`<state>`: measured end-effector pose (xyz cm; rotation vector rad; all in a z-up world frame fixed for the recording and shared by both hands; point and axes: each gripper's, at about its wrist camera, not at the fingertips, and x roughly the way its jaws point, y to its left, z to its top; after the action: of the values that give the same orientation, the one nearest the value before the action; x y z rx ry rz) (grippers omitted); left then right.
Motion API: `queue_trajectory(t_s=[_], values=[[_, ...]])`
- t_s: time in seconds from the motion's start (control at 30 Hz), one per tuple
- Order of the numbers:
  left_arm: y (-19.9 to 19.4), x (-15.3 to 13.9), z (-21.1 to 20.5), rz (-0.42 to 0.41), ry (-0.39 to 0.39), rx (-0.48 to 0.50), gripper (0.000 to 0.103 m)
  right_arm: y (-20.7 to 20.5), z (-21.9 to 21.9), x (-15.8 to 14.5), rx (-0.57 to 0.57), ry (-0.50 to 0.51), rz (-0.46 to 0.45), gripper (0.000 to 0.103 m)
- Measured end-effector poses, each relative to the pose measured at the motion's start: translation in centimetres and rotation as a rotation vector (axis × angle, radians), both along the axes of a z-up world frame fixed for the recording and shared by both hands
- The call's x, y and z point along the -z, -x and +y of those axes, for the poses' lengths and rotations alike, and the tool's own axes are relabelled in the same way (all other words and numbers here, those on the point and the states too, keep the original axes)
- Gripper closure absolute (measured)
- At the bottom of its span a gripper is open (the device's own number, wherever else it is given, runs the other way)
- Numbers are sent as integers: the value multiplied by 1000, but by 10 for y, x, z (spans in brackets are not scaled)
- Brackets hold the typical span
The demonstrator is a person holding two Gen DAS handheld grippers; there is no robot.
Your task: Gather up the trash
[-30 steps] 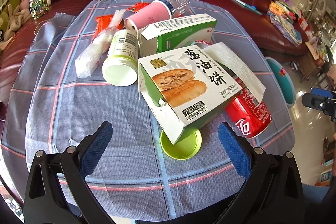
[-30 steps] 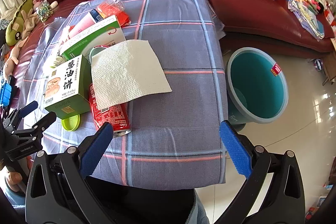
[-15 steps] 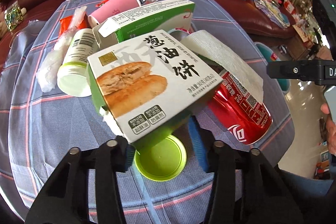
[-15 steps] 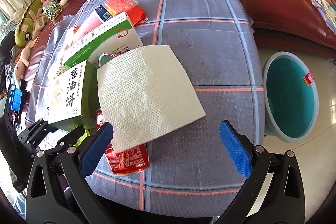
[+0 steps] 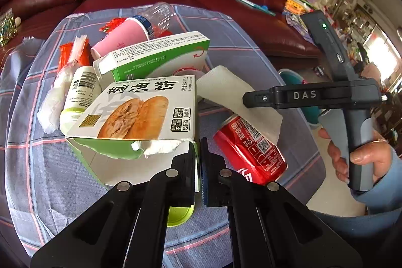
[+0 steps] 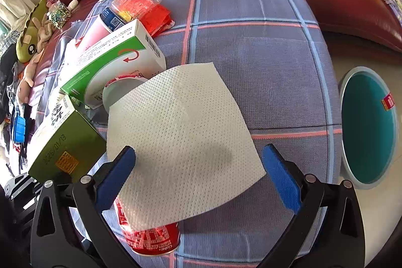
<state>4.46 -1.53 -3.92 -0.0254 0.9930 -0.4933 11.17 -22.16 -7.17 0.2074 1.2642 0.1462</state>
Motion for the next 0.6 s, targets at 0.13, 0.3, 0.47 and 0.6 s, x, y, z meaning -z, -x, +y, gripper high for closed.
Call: queue_trajectory(t_s=[0.13, 0.3, 0.47, 0.6], values=[[-2, 5, 1, 26, 5, -4, 99, -8, 3, 14, -4, -23, 30, 6], [-1, 7, 0, 32, 5, -4, 99, -6, 8, 19, -14, -66, 20, 21], [-1, 1, 2, 23, 6, -25, 99, 1, 8, 13, -17, -87, 17, 78], [0, -8, 5, 4, 6, -52, 99, 10, 4, -2, -6, -78, -21, 81]])
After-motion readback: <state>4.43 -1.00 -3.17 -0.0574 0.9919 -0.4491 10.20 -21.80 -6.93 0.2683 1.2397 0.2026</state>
